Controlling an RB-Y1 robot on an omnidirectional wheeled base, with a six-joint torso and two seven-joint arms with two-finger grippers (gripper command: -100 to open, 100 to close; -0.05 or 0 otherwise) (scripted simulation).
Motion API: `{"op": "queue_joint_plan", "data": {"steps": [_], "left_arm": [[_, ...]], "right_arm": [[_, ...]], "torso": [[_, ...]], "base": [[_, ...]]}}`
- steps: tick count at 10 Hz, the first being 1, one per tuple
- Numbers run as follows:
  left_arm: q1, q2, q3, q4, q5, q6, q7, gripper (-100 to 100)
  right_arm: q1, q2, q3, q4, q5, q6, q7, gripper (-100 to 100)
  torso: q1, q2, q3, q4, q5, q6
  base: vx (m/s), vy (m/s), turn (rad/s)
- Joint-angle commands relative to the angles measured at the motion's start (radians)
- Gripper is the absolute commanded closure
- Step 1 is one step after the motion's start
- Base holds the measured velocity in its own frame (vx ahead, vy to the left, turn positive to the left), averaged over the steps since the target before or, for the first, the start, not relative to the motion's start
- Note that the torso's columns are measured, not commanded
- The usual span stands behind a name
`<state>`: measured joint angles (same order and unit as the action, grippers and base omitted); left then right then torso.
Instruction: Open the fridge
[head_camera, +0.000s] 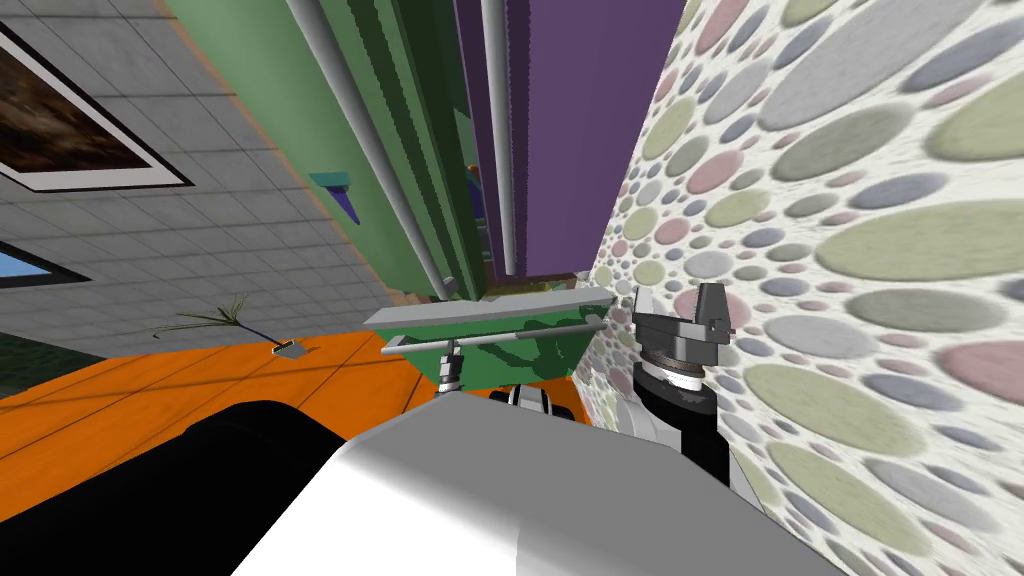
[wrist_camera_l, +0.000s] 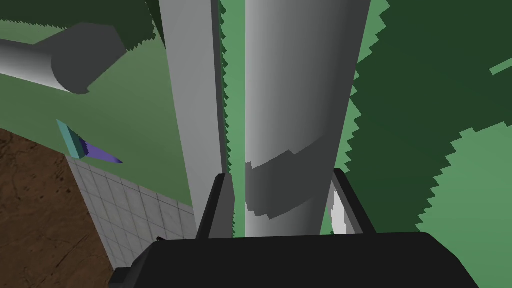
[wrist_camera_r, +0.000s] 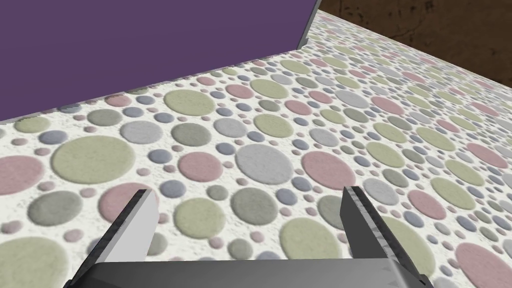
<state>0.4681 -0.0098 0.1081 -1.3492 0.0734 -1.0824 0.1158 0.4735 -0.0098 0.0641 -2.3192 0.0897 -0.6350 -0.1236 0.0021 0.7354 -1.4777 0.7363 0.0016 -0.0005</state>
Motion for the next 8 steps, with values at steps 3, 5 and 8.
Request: {"op": "queue_joint_plan", "data": {"steps": [3,5,8], "left_arm": [[0.028,-0.002,-0.008,-0.018,-0.003,-0.01,0.007,100],[0.007,0.004,0.002,-0.001,0.002,0.002,0.007,100],[-0.024,0.013,0.017,0.018,0.011,0.016,0.008,100]], "right_arm": [[0.0,0.0,0.0,0.0,0.0,0.0,0.0,0],[0.0,0.0,0.0,0.0,0.0,0.0,0.0,0],[0.0,0.0,0.0,0.0,0.0,0.0,0.0,0]], "torso": [[-0.001,0.002,0.003,0.0,0.001,0.002],[0.0,0.0,0.0,0.0,0.0,0.001],[-0.001,0.001,0.002,0.0,0.0,0.001]], "base": [[-0.17,-0.056,0.015],[-0.192,-0.055,-0.03],[-0.2,-0.068,-0.02]]}}
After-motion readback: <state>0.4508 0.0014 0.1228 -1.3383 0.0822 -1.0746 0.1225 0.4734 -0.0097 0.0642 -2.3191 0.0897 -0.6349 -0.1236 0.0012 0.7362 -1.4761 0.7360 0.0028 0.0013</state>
